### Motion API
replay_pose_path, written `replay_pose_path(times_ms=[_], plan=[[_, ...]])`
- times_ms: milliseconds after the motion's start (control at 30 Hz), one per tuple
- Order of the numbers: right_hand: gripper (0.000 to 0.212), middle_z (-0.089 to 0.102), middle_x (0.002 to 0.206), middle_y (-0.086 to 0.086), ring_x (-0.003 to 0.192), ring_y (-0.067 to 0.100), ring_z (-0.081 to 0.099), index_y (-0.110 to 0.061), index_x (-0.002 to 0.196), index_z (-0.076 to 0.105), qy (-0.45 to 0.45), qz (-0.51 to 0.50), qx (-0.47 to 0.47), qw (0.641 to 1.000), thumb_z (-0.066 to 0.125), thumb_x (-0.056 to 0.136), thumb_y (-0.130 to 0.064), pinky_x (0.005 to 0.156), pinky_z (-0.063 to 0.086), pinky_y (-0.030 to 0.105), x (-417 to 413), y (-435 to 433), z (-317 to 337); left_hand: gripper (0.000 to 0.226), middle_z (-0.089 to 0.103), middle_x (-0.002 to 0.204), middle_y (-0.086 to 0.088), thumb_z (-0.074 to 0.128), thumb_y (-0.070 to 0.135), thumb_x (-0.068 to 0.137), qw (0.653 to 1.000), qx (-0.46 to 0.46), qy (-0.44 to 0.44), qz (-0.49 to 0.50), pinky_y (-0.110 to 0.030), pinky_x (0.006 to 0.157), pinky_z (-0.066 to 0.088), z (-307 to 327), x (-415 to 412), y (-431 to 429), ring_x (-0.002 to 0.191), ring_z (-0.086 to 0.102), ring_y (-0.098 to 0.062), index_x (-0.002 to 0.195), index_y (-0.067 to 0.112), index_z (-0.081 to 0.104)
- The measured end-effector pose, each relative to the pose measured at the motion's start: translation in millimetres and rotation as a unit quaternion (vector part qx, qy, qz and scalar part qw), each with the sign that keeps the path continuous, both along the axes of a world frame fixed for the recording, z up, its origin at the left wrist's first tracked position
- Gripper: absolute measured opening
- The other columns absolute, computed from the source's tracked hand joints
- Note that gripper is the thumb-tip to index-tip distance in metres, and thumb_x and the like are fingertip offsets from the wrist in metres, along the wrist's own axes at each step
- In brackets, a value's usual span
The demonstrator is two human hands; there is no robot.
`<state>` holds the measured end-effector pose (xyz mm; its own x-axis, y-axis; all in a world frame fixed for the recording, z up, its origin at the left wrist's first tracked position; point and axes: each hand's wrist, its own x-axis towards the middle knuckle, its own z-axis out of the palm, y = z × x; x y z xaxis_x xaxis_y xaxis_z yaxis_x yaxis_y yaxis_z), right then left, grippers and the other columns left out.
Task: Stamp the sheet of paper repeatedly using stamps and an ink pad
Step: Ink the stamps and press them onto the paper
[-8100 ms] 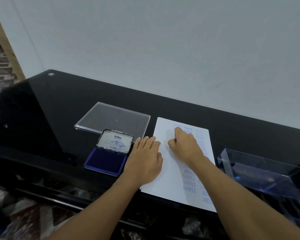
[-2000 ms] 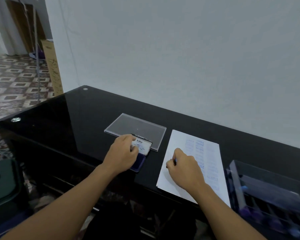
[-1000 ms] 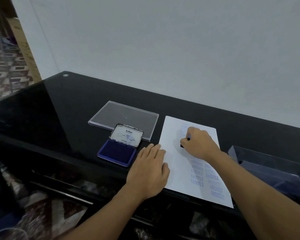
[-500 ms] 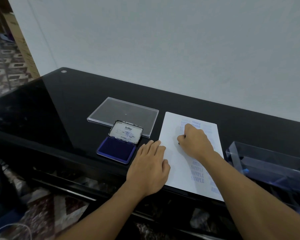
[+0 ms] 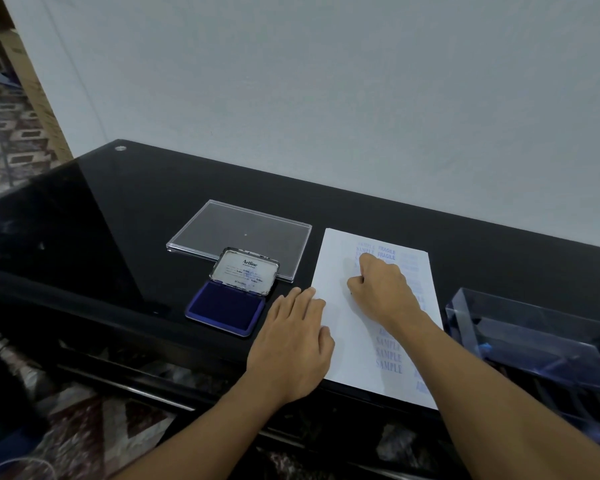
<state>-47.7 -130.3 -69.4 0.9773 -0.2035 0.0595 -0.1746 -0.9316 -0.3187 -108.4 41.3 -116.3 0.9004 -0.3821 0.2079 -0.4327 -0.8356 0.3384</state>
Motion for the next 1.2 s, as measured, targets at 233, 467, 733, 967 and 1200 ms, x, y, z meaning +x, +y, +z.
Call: replay_pose_path(times_ms=[233, 467, 733, 967, 1200], plan=[[0.009, 0.050, 0.077, -0.011, 0.065, 0.015, 0.057, -0.023, 0.099, 0.047, 0.004, -0.002, 0.008, 1.000, 0.052, 0.101, -0.030, 0.056, 0.036, 0.017, 4.7, -3.0, -3.3, 0.050, 0.024, 0.161, 0.000, 0.026, 0.037, 0.099, 1.000, 0.006, -0.001, 0.000, -0.036, 0.123, 0.009, 0.4, 0.0, -0.8, 0.150, 0.013, -0.019, 0.145, 0.019, 0.036], [0.009, 0.053, 0.077, -0.009, 0.064, 0.015, 0.057, -0.022, 0.096, 0.046, -0.018, 0.001, 0.002, 1.000, 0.049, 0.102, -0.028, 0.055, 0.039, 0.020, -0.5, -1.5, -6.5, 0.050, 0.024, 0.161, 0.000, 0.026, 0.037, 0.099, 1.000, 0.005, 0.001, -0.001, -0.037, 0.123, 0.009, 0.3, 0.1, -0.6, 0.150, 0.012, -0.019, 0.145, 0.019, 0.035], [0.008, 0.054, 0.081, -0.008, 0.065, 0.015, 0.057, -0.023, 0.100, 0.046, -0.022, -0.002, 0.005, 1.000, 0.050, 0.102, -0.030, 0.057, 0.041, 0.021, -1.6, -1.1, -8.5, 0.050, 0.022, 0.161, 0.000, 0.026, 0.036, 0.100, 1.000, 0.007, 0.003, -0.001, -0.036, 0.123, 0.008, -0.1, -0.1, -0.9, 0.150, 0.011, -0.019, 0.146, 0.019, 0.034], [0.009, 0.055, 0.082, -0.009, 0.068, 0.016, 0.059, -0.023, 0.103, 0.047, -0.016, -0.004, 0.013, 1.000, 0.050, 0.102, -0.031, 0.064, 0.051, 0.024, 1.3, -2.9, -7.5, 0.049, 0.022, 0.161, 0.000, 0.027, 0.037, 0.100, 1.000, 0.003, 0.002, -0.002, -0.037, 0.123, 0.008, 0.4, 0.0, -0.5, 0.150, 0.011, -0.019, 0.146, 0.019, 0.033], [0.009, 0.055, 0.079, -0.007, 0.066, 0.016, 0.059, -0.021, 0.099, 0.047, -0.024, -0.001, 0.003, 1.000, 0.048, 0.102, -0.030, 0.062, 0.052, 0.027, -1.4, -2.5, -5.9, 0.049, 0.026, 0.159, 0.000, 0.027, 0.036, 0.099, 1.000, -0.006, -0.009, 0.001, -0.037, 0.123, 0.010, -0.9, -0.9, -1.0, 0.149, 0.015, -0.019, 0.144, 0.018, 0.037]])
